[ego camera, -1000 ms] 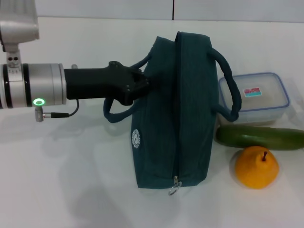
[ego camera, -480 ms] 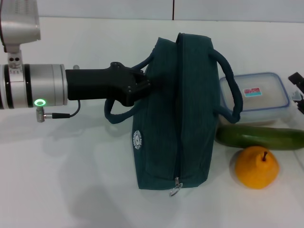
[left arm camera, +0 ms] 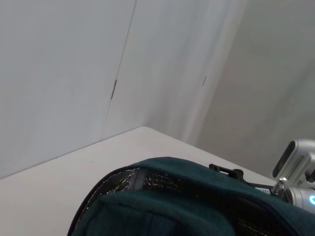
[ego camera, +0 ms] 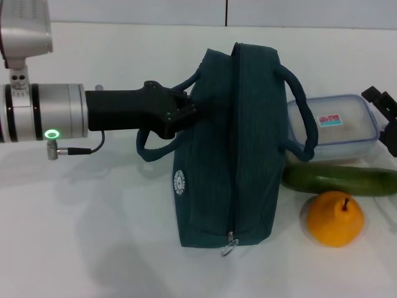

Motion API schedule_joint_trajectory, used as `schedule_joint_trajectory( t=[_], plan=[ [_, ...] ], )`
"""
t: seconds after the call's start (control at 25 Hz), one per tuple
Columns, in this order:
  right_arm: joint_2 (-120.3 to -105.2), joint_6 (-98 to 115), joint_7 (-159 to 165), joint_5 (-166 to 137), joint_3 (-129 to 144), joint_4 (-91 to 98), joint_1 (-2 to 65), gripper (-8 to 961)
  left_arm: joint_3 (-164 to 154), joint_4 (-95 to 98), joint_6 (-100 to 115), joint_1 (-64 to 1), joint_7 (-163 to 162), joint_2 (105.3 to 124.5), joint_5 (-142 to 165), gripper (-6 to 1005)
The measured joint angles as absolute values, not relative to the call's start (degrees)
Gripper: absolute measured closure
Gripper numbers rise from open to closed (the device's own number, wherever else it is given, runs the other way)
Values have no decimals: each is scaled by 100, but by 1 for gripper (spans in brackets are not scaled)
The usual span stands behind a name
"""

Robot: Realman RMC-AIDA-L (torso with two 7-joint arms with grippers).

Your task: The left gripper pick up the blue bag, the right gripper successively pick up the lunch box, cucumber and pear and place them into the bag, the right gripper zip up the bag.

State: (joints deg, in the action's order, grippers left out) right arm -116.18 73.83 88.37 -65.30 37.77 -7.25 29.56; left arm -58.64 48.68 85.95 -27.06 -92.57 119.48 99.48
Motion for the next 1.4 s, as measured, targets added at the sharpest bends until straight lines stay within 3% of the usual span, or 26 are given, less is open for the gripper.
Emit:
schedule_joint_trajectory(
  t=[0.28, 0.68, 0.92, 1.4],
  plan=[
    [-11618, 7400, 8863, -6566, 3741, -726, 3007, 128, -5862, 4869, 8595, -2690, -9255, 11952, 9949, 956],
    [-11618, 7411, 8868, -6567, 3723, -730, 3016, 245, -5862, 4861, 8595, -2661, -9246, 11951, 9950, 956],
    [-11619, 7448, 8868, -6565, 3718, -736, 3017, 467, -5862, 4860, 8595, -2682, -9200, 11946, 9950, 956],
    [-11618, 7478, 8704, -6568, 3768, -739, 3001, 745, -5862, 4860, 8586, -2690, -9176, 11944, 9958, 956]
  ],
)
